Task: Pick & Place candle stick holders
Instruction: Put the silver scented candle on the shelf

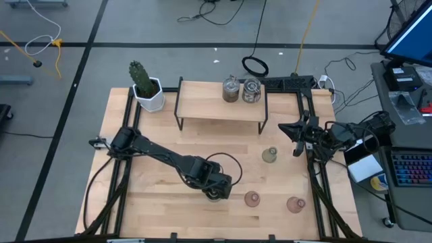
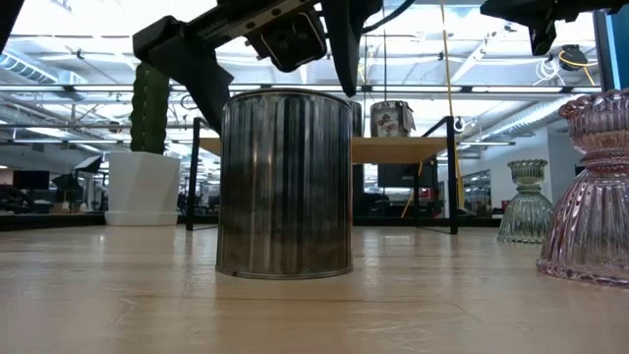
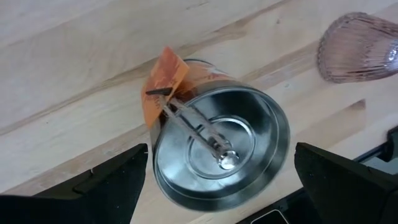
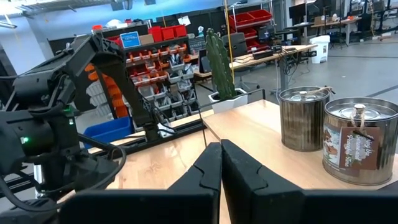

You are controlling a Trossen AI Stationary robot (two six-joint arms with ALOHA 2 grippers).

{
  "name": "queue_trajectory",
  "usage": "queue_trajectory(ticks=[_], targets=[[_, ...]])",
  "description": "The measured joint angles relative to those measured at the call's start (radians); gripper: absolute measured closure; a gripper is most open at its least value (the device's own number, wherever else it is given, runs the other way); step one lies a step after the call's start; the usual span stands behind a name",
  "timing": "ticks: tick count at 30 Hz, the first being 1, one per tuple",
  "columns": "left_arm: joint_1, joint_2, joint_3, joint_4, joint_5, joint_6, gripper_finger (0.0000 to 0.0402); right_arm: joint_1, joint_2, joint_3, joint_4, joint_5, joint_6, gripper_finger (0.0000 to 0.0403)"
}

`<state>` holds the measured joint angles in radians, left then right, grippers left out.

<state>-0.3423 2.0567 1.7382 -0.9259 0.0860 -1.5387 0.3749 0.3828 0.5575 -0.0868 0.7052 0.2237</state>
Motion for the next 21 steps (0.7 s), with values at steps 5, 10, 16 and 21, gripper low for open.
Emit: queue_trajectory(ticks=[5, 10, 16, 21], targets=[[0.001, 0.000, 0.000, 0.014, 0.001, 0.007, 0.0002, 0.000, 0.000, 0.000, 0.000, 0.000, 0.000, 0.0403], [0.001, 0.000, 0.000, 0.033, 0.001, 0.018, 0.0002, 0.000, 0.000, 0.000, 0.000, 0.000, 0.000, 0.0403], [0.005, 0.000, 0.000, 0.049, 0.002, 0.040, 0.0002, 0.000, 0.000, 0.000, 0.000, 0.000, 0.000, 0.0403], [0.006, 0.001, 0.000, 0.050, 0.002, 0.053, 0.0002, 0.000, 0.000, 0.000, 0.000, 0.000, 0.000, 0.0403]])
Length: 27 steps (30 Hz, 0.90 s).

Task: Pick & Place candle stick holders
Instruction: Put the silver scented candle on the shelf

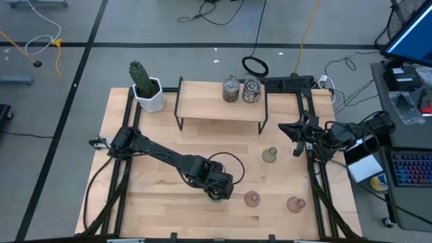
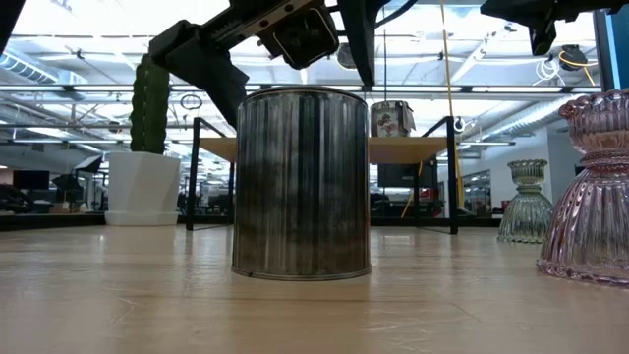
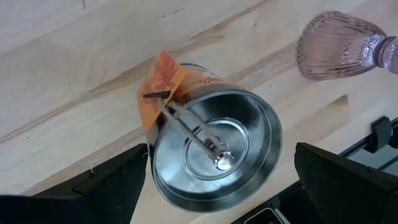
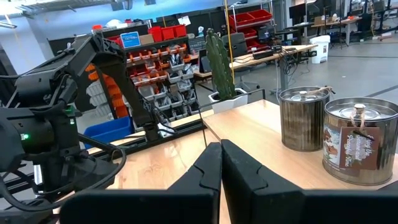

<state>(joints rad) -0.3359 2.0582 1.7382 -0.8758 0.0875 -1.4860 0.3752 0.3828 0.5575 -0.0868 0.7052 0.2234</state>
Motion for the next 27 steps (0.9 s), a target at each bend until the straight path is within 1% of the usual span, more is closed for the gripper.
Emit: queue_trajectory(ticks=[10, 27], targets=[[0.002, 0.030, 0.000, 0.023, 0.061, 0.000, 0.0002, 0.000, 0.003, 0.000, -0.001, 0.000, 0.000, 0.0403], [0.003, 0.030, 0.000, 0.021, 0.043, -0.007, 0.0002, 0.000, 0.047, 0.000, 0.005, 0.000, 0.000, 0.0403]])
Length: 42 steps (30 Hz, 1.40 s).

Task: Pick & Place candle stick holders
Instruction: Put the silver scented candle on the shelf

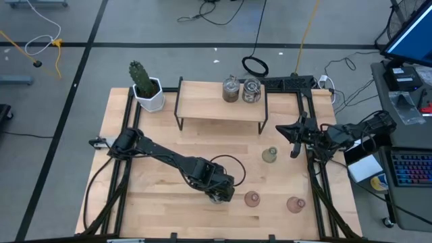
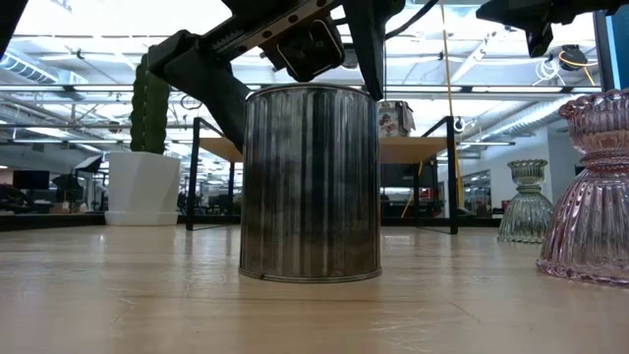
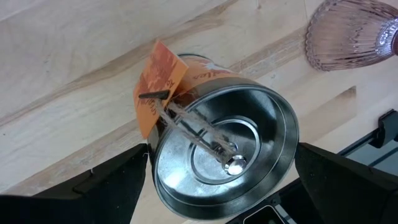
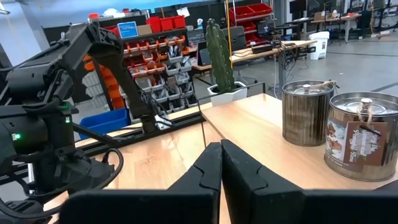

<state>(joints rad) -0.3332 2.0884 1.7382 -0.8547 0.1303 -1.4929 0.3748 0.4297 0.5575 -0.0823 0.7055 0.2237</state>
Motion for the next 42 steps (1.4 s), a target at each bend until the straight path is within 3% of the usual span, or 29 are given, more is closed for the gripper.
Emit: queue_trajectory(ticks=[42], targets=[[0.000, 0.000, 0.000, 0.001, 0.000, -0.021, 0.0002, 0.000, 0.000, 0.000, 0.002, 0.000, 0.000, 0.0403]])
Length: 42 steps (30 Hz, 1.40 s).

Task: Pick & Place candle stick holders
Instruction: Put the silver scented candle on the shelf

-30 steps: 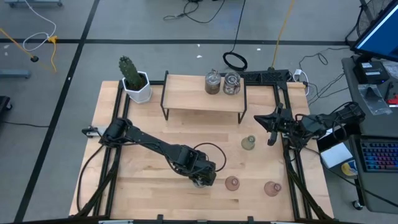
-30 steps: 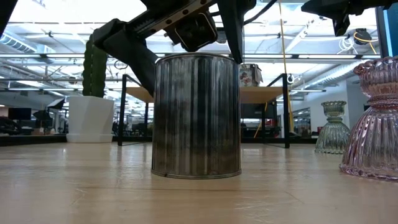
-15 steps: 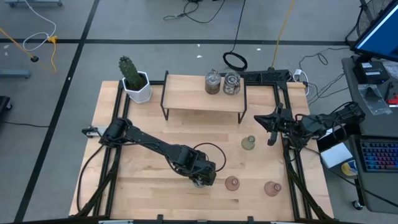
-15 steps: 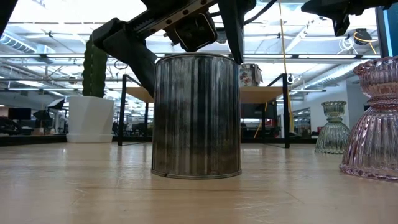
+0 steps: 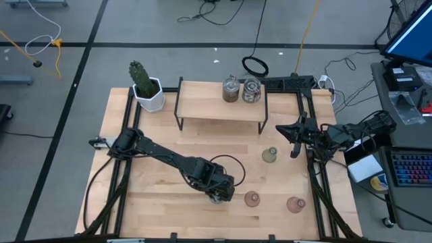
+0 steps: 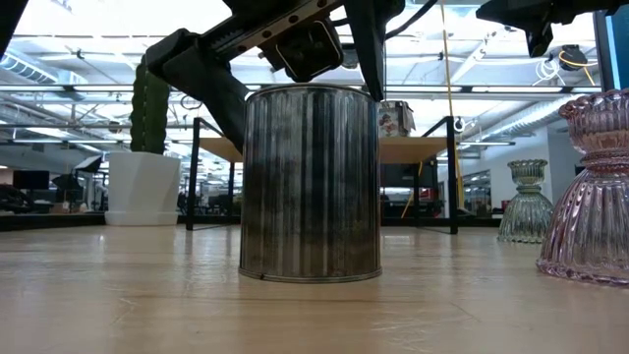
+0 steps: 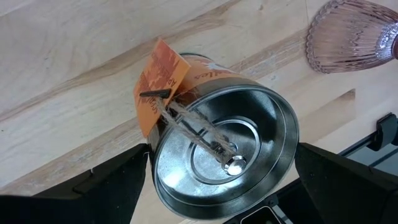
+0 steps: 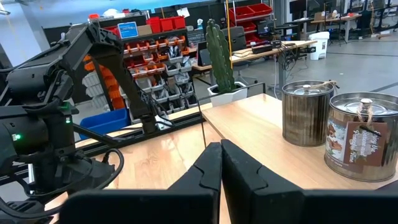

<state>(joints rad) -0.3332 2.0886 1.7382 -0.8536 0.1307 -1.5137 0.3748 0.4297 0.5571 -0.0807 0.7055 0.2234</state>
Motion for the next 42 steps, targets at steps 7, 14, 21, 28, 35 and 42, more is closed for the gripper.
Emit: queue_trajectory(ticks=[7, 14, 21, 28, 35, 42], targets=[[0.000, 0.000, 0.000, 0.000, -0.013, 0.000, 0.0002, 0.000, 0.000, 0.000, 0.000, 0.000, 0.000, 0.0403], [-0.005, 0.000, 0.000, -0.010, -0.043, -0.012, 0.0002, 0.000, 0.000, 0.000, 0.000, 0.000, 0.000, 0.0403], [-0.006, 0.000, 0.000, 0.039, -0.138, 0.006, 0.0002, 0.000, 0.000, 0.000, 0.000, 0.000, 0.000, 0.0403], [-0.002, 0.000, 0.000, 0.112, -0.167, 0.093, 0.0002, 0.000, 0.000, 0.000, 0.000, 0.000, 0.000, 0.0403], [-0.001, 0.000, 0.000, 0.118, -0.185, 0.106, 0.0002, 0.000, 0.000, 0.000, 0.000, 0.000, 0.000, 0.0403], [-0.001, 0.000, 0.000, 0.133, -0.210, 0.139, 0.0002, 0.000, 0.000, 0.000, 0.000, 0.000, 0.000, 0.0403]])
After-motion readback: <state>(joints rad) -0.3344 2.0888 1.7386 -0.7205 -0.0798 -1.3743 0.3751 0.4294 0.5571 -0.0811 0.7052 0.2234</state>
